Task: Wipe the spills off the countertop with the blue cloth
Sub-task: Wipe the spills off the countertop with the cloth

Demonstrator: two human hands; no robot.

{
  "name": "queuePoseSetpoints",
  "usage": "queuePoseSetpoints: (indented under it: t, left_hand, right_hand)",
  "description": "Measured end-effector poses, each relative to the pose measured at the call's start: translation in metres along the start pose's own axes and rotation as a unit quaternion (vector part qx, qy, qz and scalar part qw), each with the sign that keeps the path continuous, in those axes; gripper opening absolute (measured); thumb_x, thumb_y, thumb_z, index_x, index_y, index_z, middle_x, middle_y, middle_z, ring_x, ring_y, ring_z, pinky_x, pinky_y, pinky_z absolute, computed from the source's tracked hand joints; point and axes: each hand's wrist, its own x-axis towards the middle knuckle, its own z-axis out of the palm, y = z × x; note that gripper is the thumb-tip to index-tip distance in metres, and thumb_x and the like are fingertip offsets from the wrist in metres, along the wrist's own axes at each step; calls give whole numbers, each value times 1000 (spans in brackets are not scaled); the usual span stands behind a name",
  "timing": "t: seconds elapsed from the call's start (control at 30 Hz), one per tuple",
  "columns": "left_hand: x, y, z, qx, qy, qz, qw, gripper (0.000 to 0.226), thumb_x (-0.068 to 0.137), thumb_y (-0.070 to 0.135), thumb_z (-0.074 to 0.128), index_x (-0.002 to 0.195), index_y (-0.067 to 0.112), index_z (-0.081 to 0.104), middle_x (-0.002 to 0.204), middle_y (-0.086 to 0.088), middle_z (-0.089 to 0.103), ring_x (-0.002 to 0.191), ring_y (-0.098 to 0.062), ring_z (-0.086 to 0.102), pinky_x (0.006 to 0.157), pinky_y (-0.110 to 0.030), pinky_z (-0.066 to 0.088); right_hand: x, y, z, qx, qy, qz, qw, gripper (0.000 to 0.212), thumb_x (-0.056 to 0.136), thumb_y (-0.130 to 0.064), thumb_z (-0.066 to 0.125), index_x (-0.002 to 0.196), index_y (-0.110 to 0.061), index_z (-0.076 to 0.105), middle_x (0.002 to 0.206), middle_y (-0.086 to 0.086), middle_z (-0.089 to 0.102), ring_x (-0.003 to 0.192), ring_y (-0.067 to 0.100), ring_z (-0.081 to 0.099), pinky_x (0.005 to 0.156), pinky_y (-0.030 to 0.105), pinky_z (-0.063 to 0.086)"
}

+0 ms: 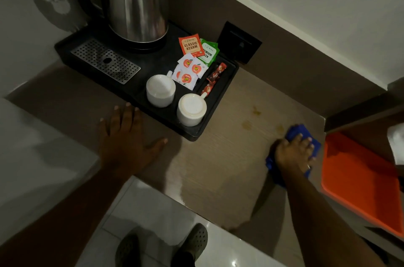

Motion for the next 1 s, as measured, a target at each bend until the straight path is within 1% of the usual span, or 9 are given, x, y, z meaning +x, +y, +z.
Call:
queuePoseSetpoints:
  t: [0.13, 0.23, 0.3, 0.4, 0.63, 0.7, 0.83, 0.93, 1.0]
  left_hand:
    - [-2, 3, -5, 10, -3, -2, 1000, 107, 72, 80, 36, 148, 4, 32, 159, -20, 27, 146, -41, 22, 112, -65, 19]
    - [-1, 2, -7, 16, -13, -5, 1000, 109, 71, 82, 33, 148, 4, 32, 158, -21, 28, 145, -42, 22, 112, -65, 20]
    - [1, 2, -7, 15, -15, -9, 1000, 109, 71, 82, 33, 148, 5, 33, 158, -21, 28, 145, -42, 21, 112, -64, 19]
    - [0, 3, -4, 5, -8, -8, 1000, 108, 71, 81, 34, 147, 5, 34, 158, -20, 30, 145, -41, 22, 113, -63, 18]
    - [4, -2, 1, 34, -22, -9, 999, 111, 71, 85, 34, 149, 7, 31, 158, -20, 28, 146, -41, 21, 113, -64, 19]
    - [5, -2, 3, 34, -24, -16, 999, 111, 71, 86, 35, 149, 7, 33, 158, -19, 29, 146, -40, 21, 112, -64, 20]
    - [4, -2, 4, 29, -27, -14, 999, 110, 71, 85, 35, 148, 6, 33, 158, -19, 29, 146, -41, 22, 112, -65, 19]
    - [3, 0, 3, 16, -17, -9, 1000, 109, 71, 83, 35, 146, 5, 35, 156, -20, 31, 145, -42, 23, 111, -65, 20]
    - [2, 0, 1, 16, -14, -9, 1000, 108, 70, 82, 36, 146, 4, 36, 156, -21, 32, 145, -42, 24, 111, -64, 19]
  right_hand:
    - [-20, -31, 15, -26, -21, -219, 975, 62, 99, -39, 25, 153, -16, 5, 162, 10, -1, 149, 28, -1, 118, 49, 1]
    - [-38, 19, 11, -46, -58, -363, 929, 60, 97, -44, 22, 152, -24, 7, 161, 0, 1, 149, 19, -2, 120, 44, 2]
    - [-24, 66, 0, -54, -58, -365, 928, 60, 95, -47, 22, 151, -26, 11, 161, 0, 6, 149, 17, 1, 120, 44, 4]
    - [16, 91, -13, -51, -24, -245, 968, 62, 96, -45, 23, 152, -21, 11, 161, 8, 9, 149, 24, 4, 120, 45, 4]
    - [78, -22, -8, -32, 4, -3, 999, 65, 98, -43, 24, 152, -12, 5, 162, 14, 1, 148, 35, 1, 118, 53, 4]
    - [73, -61, -5, -27, -5, -26, 999, 65, 98, -43, 23, 152, -11, 5, 162, 14, 0, 148, 34, 1, 118, 53, 3]
    - [13, -102, 16, -8, -12, -240, 971, 61, 99, -38, 24, 152, -14, 8, 162, 11, 3, 149, 29, 2, 118, 48, 2]
    - [-45, -48, 25, -24, -45, -380, 923, 59, 98, -44, 21, 152, -27, 5, 162, -1, 1, 149, 19, -2, 119, 43, -1]
    - [-47, 8, 19, -31, -65, -396, 916, 59, 96, -49, 20, 151, -32, 6, 161, -6, 1, 149, 15, -3, 119, 42, -1]
